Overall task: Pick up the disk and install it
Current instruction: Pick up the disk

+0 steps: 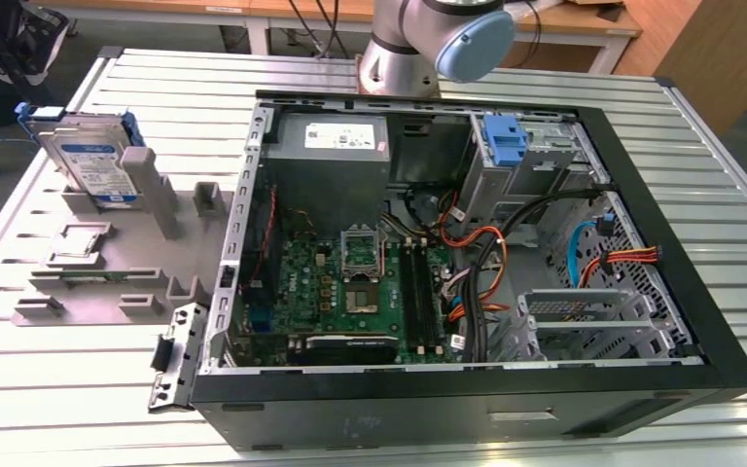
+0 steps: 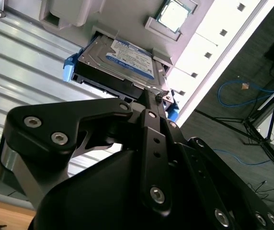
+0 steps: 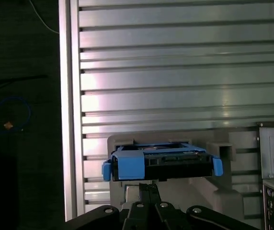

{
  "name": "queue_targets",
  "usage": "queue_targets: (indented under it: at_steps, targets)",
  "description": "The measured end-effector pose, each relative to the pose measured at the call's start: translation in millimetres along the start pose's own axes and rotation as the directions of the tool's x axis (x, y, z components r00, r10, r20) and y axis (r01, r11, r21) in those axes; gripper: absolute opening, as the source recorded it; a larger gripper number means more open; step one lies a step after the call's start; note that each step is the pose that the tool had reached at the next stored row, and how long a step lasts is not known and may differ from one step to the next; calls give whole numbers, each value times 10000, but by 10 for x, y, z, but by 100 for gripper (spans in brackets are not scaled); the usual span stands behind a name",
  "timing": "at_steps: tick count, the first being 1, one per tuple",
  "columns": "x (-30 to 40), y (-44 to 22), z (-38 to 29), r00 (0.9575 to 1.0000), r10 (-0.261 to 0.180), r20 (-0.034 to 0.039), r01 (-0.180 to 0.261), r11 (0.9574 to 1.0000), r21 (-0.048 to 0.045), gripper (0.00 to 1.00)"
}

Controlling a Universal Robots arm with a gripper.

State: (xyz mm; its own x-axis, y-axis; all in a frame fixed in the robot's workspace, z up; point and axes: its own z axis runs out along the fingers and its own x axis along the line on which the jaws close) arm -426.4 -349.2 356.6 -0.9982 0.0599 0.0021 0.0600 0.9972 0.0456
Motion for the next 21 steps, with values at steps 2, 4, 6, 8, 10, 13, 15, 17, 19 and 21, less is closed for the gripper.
queue_targets:
  at_steps: [2,4,6,8,10,13,15,17,19,21]
  targets:
    - [0,0,1,9999,-142,-5,142,9999,-1,10]
    - [0,0,0,9995,-317,-14,317,9995,0,10]
    - [0,0,1,9987,-515,-23,515,9987,0,10]
    - [0,0,0,9973,-730,-33,730,9973,0,10]
    - [0,0,0,9957,-923,-42,924,9957,0,10]
    - [0,0,0,9939,-1105,-50,1105,9939,-1,10]
    - [0,0,0,9930,-1179,-54,1179,9930,-1,10]
    - [0,0,0,9922,-1243,-57,1243,9922,-1,10]
    - [0,0,0,9915,-1301,-59,1301,9915,-2,10]
    - [0,0,0,9909,-1347,-61,1347,9909,-2,10]
